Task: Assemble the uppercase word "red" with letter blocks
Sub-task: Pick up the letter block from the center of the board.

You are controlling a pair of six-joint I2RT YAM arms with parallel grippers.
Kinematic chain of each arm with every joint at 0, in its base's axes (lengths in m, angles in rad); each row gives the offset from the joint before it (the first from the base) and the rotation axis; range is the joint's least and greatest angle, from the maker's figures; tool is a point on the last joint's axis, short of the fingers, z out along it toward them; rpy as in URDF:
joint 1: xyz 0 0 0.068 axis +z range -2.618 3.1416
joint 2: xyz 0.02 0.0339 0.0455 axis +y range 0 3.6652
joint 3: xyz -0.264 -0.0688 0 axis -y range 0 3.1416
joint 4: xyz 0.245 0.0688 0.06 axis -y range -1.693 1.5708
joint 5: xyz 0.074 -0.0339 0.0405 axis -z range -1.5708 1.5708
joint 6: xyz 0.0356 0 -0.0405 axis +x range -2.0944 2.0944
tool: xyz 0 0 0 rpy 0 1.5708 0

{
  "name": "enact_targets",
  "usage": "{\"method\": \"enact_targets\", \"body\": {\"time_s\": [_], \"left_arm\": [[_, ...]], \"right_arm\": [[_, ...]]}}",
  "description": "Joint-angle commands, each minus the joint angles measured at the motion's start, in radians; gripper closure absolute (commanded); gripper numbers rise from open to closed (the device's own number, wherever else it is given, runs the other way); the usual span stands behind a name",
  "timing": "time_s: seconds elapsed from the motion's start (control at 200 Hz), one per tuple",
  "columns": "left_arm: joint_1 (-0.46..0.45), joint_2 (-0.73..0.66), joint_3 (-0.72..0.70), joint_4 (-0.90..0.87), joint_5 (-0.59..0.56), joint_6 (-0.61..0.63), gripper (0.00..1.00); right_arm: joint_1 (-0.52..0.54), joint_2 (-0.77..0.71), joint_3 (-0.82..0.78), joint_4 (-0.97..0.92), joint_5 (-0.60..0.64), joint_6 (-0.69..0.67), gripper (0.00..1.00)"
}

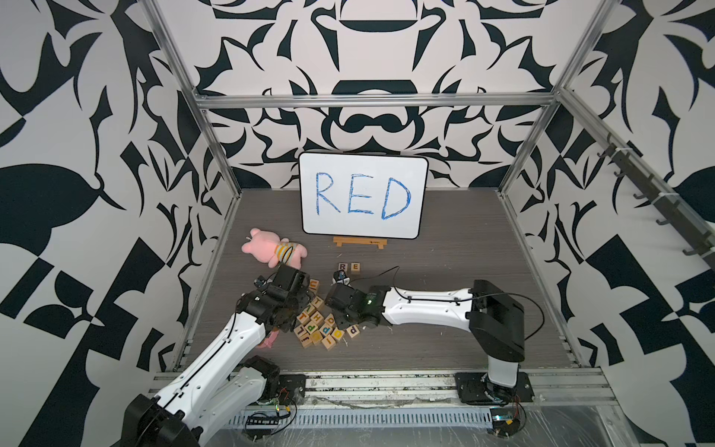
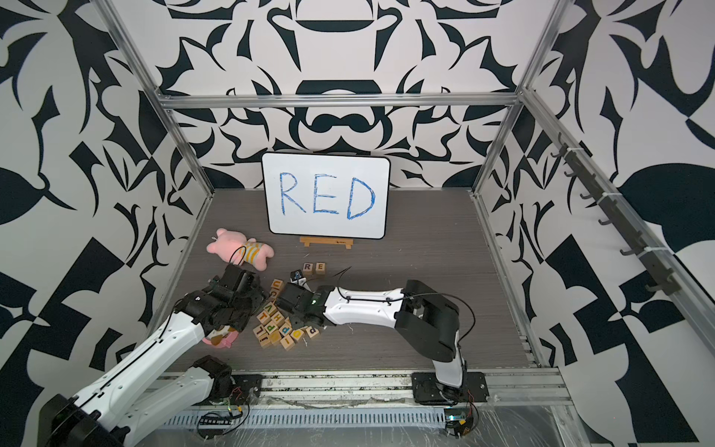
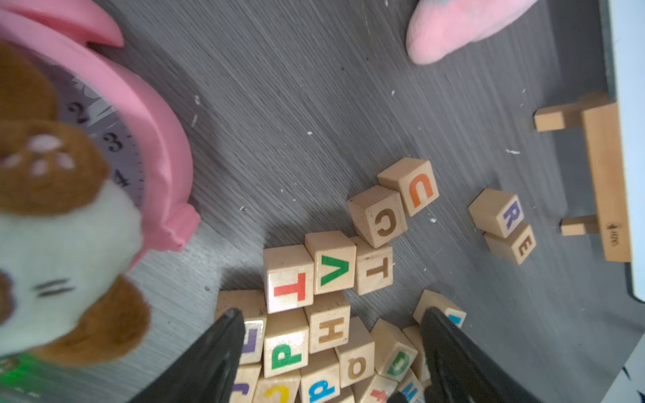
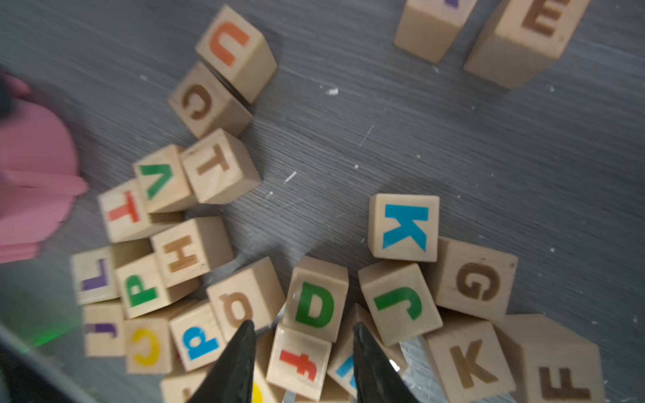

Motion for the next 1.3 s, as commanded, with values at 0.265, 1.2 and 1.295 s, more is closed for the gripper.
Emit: {"method": "enact_targets", "body": {"time_s": [0.265, 1.2, 1.295], "left_arm": [[0.001, -0.107, -0.053, -0.042, -0.069, -0.098, 0.16], [0.001, -0.116, -0.064, -0.081, -0.097, -0.125, 0.16], [0.001, -0.121, -0.065, -0.081, -0.101, -0.125, 0.16]], "right_arm": [[0.019, 0.063, 0.127, -0.127, 0.096, 0.056, 0.57], [0.018, 0.150, 0.202, -0.153, 0.078, 0.098, 0.69], [0.019, 0.158, 0.207, -0.161, 0.078, 0.105, 0.69]]}}
